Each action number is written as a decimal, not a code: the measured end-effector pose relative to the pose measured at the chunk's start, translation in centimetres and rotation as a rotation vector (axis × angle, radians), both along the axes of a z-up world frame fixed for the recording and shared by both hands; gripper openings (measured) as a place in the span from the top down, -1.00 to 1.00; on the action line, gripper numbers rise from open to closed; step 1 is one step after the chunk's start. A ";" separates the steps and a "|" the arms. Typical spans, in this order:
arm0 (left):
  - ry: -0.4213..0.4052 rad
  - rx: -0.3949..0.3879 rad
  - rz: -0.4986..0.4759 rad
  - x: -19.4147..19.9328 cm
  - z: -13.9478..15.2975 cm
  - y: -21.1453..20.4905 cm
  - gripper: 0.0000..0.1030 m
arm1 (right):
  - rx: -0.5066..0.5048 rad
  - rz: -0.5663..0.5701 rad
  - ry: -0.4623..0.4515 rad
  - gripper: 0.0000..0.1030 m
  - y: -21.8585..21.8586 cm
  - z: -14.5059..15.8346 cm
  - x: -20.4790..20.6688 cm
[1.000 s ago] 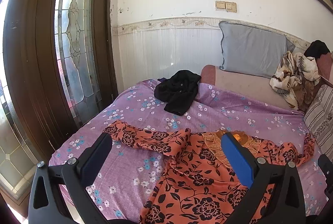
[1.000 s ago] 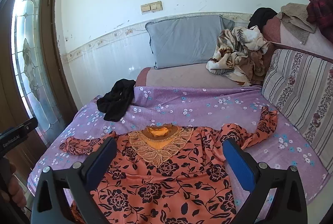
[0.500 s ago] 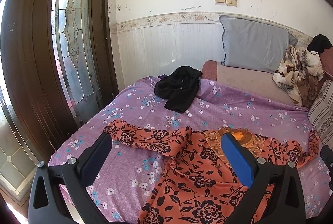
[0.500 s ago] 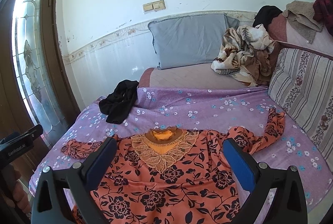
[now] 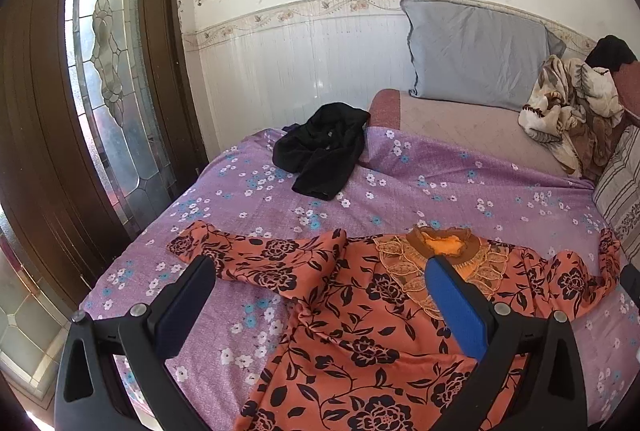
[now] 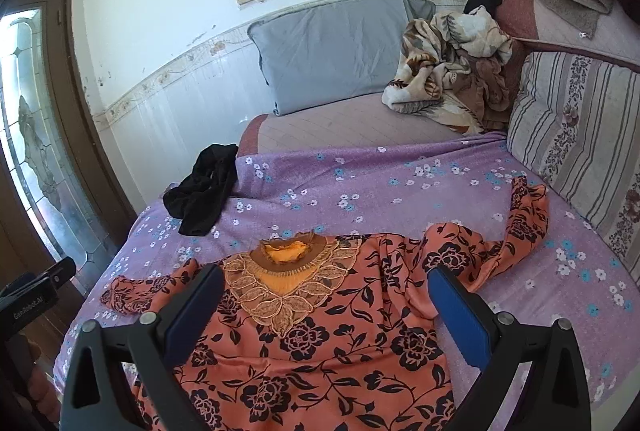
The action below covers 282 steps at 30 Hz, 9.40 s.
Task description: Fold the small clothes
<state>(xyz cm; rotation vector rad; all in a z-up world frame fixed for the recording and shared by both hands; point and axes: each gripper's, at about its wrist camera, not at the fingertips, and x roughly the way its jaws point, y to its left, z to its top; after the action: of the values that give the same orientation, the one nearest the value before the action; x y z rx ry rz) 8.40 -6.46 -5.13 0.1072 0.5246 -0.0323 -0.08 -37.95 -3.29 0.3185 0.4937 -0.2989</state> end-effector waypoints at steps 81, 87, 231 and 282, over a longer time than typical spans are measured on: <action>0.560 -0.289 -0.384 18.4 -20.8 -7.0 -0.04 | 0.753 -0.003 0.228 0.01 -13.7 -19.4 9.9; 0.540 -0.342 -0.378 18.2 -19.9 -5.3 0.80 | 0.672 -0.009 0.248 0.02 -12.6 -19.7 10.4; 0.385 -0.056 -0.238 15.4 -14.9 -6.4 -0.54 | 0.305 0.176 0.210 0.26 -9.0 -14.3 13.6; 0.478 -0.264 0.004 5.0 -16.4 9.3 -0.97 | 0.514 0.138 0.310 -0.27 -10.4 -15.3 -2.1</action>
<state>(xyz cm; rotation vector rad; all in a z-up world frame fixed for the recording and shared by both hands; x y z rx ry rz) 13.35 2.80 -21.54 -0.1651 0.9927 -0.1243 -2.16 -48.36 -18.55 0.7406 0.8965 -0.0810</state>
